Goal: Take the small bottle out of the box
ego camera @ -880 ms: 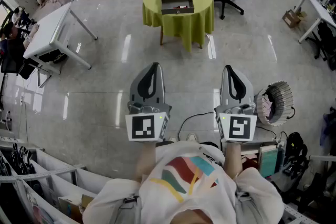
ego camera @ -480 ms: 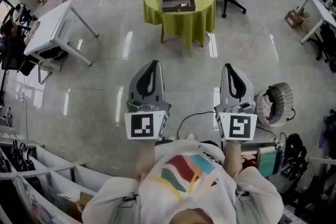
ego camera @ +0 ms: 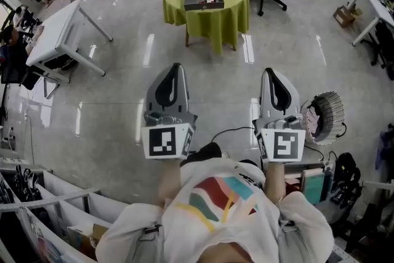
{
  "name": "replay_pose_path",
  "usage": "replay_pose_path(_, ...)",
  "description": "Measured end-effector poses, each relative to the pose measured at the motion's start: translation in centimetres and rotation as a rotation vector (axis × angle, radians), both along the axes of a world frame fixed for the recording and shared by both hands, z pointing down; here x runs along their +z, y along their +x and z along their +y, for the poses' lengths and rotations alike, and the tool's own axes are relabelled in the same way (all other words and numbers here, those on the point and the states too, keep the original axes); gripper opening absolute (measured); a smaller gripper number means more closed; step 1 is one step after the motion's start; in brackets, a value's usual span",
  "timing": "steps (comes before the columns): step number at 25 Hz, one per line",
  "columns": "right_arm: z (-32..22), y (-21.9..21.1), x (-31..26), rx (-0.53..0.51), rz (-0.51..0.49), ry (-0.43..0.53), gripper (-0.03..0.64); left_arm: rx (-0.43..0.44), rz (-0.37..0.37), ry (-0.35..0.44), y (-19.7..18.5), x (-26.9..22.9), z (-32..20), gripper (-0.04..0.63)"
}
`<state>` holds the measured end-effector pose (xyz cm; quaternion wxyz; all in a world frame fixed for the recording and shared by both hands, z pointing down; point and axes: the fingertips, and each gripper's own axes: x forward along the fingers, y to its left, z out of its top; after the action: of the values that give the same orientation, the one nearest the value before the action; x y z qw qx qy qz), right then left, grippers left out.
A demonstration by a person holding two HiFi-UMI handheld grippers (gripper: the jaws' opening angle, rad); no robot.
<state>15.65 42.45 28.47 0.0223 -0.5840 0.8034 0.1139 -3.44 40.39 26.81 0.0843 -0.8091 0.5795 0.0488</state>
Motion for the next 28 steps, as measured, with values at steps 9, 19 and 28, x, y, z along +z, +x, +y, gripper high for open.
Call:
replay_pose_path(9, -1.6, 0.8, 0.7, -0.005, 0.009, -0.013, 0.005, 0.008, 0.018, 0.007, 0.3, 0.0, -2.7, 0.017)
replay_pose_path(19, -8.6, 0.2, 1.9, 0.042, 0.033, 0.028, 0.005, 0.047, 0.041, 0.011, -0.8, 2.1, -11.2, 0.017)
replay_pose_path(28, -23.9, -2.9, 1.8, 0.059, 0.090, 0.026, 0.004, 0.105, 0.061, 0.027, -1.5, 1.3, -27.1, 0.017)
